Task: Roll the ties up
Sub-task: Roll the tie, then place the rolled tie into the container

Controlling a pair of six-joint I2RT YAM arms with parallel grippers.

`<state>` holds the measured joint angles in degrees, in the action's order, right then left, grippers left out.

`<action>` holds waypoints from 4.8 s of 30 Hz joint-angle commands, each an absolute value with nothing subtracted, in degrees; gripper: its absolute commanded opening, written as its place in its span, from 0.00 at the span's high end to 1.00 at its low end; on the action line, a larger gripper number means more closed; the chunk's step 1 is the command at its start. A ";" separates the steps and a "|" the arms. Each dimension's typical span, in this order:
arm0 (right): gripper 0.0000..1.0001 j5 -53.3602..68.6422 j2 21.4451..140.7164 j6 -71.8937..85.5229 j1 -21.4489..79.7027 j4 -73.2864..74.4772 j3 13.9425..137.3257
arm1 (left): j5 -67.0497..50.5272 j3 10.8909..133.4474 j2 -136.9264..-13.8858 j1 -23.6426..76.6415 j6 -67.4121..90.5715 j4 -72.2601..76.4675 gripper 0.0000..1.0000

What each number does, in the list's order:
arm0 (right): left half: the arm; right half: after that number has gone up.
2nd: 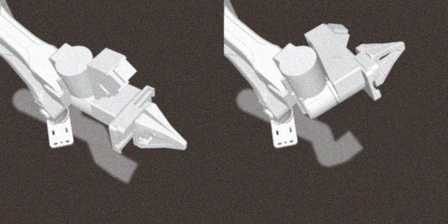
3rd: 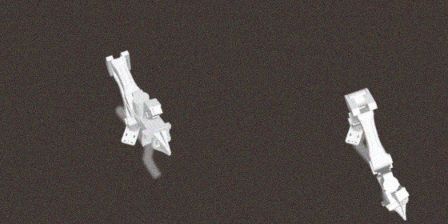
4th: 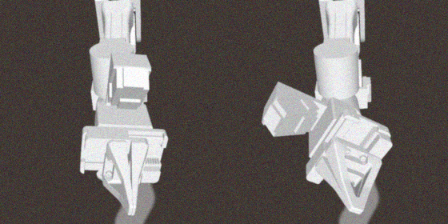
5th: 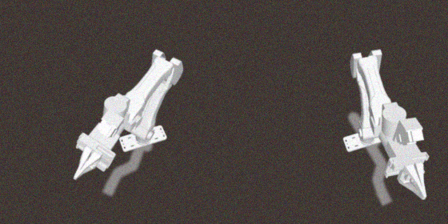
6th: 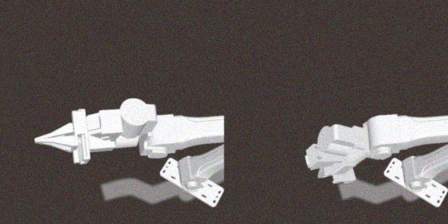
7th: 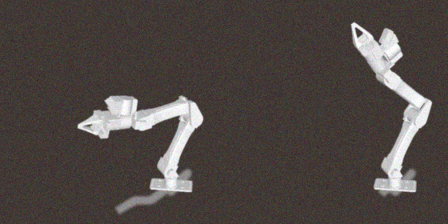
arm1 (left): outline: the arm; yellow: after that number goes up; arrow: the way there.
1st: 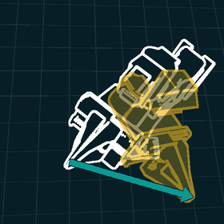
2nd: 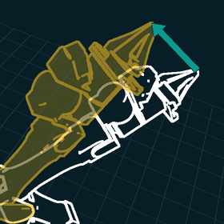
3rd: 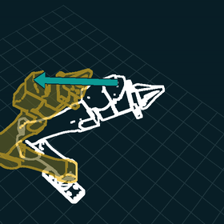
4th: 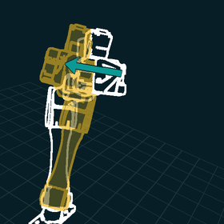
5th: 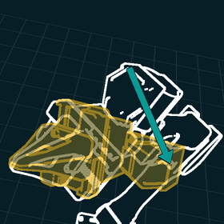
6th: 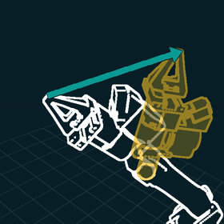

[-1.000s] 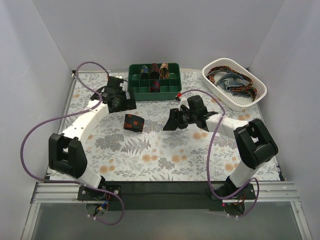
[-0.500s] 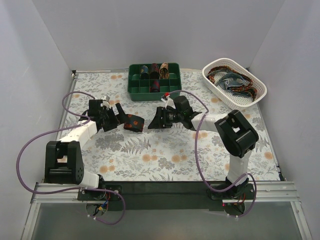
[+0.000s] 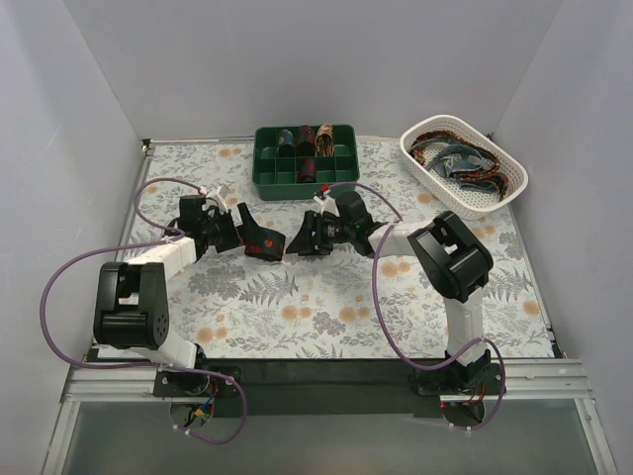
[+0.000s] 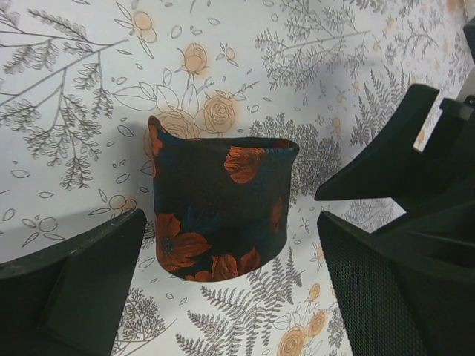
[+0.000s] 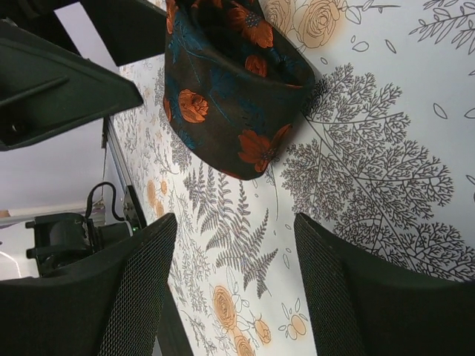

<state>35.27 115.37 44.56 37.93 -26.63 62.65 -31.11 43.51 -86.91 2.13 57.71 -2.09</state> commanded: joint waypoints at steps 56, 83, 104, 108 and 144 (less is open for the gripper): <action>0.65 36.12 128.76 51.15 39.20 -34.80 74.53 | -47.90 45.53 -103.18 3.43 57.22 -0.70 0.39; 0.37 30.51 112.17 39.31 36.83 -27.62 62.94 | -44.21 46.93 -96.77 4.39 60.11 0.26 0.95; 0.06 8.36 73.05 8.53 33.05 19.24 49.57 | -31.47 97.98 -109.06 3.87 58.80 -24.95 0.94; 0.04 5.80 69.27 8.17 32.52 21.96 48.25 | -29.71 105.37 -114.43 3.87 57.57 -28.56 0.94; 0.02 -7.91 59.33 7.82 31.46 30.59 43.77 | 5.00 119.36 -127.27 13.27 51.15 -37.09 0.98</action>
